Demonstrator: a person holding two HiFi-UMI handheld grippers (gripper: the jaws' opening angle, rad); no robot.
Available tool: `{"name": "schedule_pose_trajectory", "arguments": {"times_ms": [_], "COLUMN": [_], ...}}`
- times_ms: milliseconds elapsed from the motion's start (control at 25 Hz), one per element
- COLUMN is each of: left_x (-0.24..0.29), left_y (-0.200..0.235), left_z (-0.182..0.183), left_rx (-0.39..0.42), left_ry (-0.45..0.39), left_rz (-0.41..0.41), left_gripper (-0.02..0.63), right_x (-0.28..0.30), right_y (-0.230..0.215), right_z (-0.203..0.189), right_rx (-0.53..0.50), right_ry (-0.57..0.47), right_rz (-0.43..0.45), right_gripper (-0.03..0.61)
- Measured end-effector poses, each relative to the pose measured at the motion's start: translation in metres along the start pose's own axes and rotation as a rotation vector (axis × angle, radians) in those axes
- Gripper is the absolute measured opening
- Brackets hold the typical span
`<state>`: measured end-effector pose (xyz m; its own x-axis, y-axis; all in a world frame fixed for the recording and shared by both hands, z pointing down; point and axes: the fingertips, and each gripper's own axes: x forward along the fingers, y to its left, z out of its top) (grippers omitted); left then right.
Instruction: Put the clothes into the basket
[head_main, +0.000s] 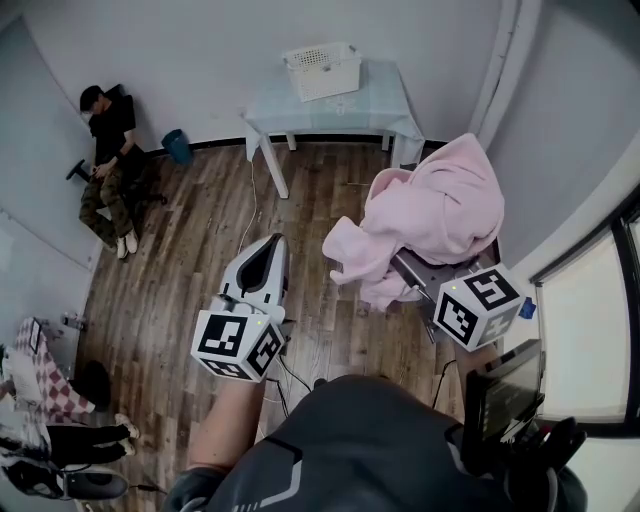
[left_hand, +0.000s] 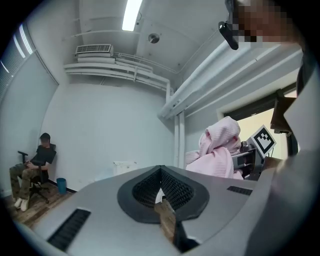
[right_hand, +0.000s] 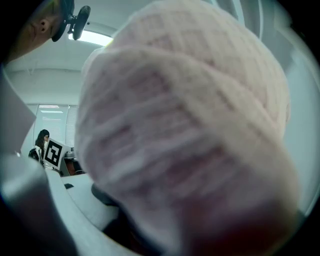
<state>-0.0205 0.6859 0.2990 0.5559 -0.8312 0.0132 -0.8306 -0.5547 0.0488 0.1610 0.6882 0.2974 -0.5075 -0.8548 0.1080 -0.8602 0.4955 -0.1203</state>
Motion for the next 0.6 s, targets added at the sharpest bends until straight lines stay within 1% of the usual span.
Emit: {"name": "schedule_pose_trajectory", "arguments": {"times_ms": [360,600], "left_x": [-0.0008,-0.001], "left_y": [-0.0011,0.0008], "left_z": [-0.0041,-0.0066], "left_rx": [-0.001,-0.002], "left_ry": [-0.002,0.004], "left_rz": [-0.003,0.0], "left_gripper": [0.008,0.008], "right_x": [0.0001,0.0023], "right_y": [-0.0013,-0.0013], "right_z": [-0.0005,-0.0011], "right_rx": [0.022,0.016], "right_ry": [-0.012,-0.004], "right_rz": [0.007,0.014], "right_gripper": [0.364,0.364]}}
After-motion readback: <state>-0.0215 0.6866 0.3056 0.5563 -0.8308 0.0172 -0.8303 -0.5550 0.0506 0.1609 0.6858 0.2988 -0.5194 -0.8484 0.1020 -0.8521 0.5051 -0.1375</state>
